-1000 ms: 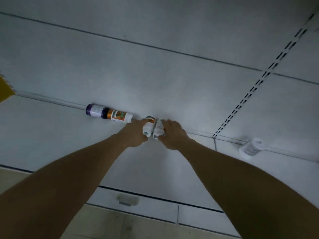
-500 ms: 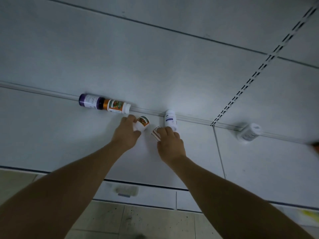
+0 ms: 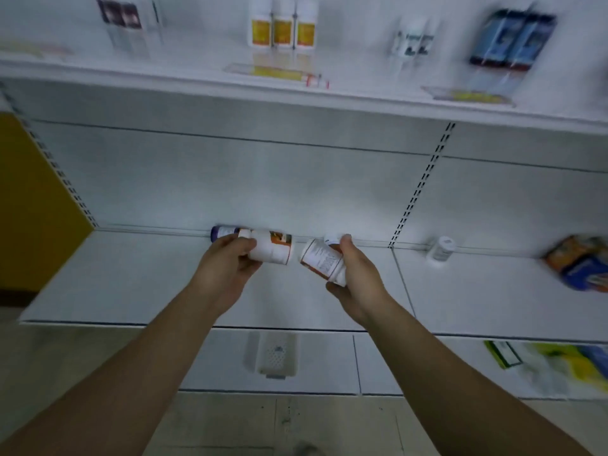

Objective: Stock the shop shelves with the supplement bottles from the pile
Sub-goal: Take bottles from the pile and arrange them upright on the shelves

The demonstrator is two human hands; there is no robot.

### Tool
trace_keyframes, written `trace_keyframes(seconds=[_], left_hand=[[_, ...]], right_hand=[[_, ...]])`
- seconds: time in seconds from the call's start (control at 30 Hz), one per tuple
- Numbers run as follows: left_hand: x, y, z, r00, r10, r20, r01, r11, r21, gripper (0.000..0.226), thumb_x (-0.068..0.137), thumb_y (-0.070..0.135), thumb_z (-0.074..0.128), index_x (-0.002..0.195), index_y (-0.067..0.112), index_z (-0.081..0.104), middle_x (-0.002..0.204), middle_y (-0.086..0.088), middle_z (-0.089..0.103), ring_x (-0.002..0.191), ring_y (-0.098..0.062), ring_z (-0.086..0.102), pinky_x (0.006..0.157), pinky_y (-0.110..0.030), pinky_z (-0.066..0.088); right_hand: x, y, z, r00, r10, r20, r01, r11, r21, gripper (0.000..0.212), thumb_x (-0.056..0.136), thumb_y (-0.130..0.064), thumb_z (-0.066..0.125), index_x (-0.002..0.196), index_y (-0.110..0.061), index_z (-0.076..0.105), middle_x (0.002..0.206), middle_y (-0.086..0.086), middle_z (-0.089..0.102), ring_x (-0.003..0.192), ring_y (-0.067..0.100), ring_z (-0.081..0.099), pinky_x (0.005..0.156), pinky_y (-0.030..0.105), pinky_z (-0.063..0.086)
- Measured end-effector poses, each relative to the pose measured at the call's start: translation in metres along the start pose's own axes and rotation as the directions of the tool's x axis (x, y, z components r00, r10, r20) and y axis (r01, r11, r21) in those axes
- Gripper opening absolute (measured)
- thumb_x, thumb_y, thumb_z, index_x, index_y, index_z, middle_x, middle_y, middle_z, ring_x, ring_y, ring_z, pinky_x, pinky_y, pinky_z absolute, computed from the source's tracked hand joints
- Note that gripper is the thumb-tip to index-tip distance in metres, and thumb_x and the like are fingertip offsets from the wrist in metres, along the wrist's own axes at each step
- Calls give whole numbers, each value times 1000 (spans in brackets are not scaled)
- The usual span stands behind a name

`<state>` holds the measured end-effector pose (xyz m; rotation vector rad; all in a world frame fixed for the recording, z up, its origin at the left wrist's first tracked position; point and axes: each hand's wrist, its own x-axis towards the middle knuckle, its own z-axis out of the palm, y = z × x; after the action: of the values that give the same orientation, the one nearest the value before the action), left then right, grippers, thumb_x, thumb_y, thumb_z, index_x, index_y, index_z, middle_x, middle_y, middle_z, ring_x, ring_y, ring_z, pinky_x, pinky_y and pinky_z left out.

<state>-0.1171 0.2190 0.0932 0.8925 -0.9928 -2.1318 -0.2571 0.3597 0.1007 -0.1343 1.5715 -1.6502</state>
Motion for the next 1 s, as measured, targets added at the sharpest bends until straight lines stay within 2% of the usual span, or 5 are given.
trace_keyframes(seconds=[0.07, 0.2, 0.4, 0.57, 1.0], left_hand=[[-27, 26, 7, 997, 23, 77, -22, 1000, -22, 33, 92, 7, 45, 124, -2, 47, 125, -20, 57, 105, -31, 62, 78, -42, 54], [-79, 76, 33, 987, 61, 146, -51, 996, -67, 38, 94, 11, 40, 132, 12, 45, 120, -18, 55, 97, -34, 61, 81, -51, 52], [-145, 125, 84, 941, 85, 328, -37, 988, -152, 37, 98, 30, 43, 134, 29, 49, 113, -10, 60, 90, -26, 63, 84, -46, 51], [-183, 141, 118, 902, 119, 416, -102, 993, -61, 40, 97, 37, 42, 133, 19, 48, 103, -12, 63, 79, -25, 68, 72, -47, 55], [-265, 109, 208, 824, 241, 513, -321, 944, 73, 40, 99, 14, 34, 126, 41, 47, 100, -7, 64, 84, -29, 62, 84, -50, 48]], right_hand=[[-39, -19, 6, 988, -132, 80, 136, 989, -56, 6, 93, -21, 58, 95, -20, 63, 95, 4, 64, 83, 18, 59, 64, 27, 41], [-102, -60, 17, 928, -353, 116, 365, 924, -113, 44, 83, -4, 69, 116, -28, 54, 103, 9, 58, 90, 25, 62, 76, 32, 51], [-170, -111, 24, 865, -494, 87, 425, 814, 396, 48, 87, 7, 58, 123, -21, 44, 98, 9, 56, 80, 21, 64, 76, 36, 53], [-201, -151, 12, 858, -513, 37, 389, 695, 605, 14, 88, -5, 62, 100, -10, 57, 80, 4, 69, 71, 12, 69, 65, 25, 57], [-269, -209, -75, 784, -531, 321, 473, 846, 244, 32, 96, -8, 37, 117, -25, 53, 107, 9, 57, 93, 26, 57, 82, 42, 49]])
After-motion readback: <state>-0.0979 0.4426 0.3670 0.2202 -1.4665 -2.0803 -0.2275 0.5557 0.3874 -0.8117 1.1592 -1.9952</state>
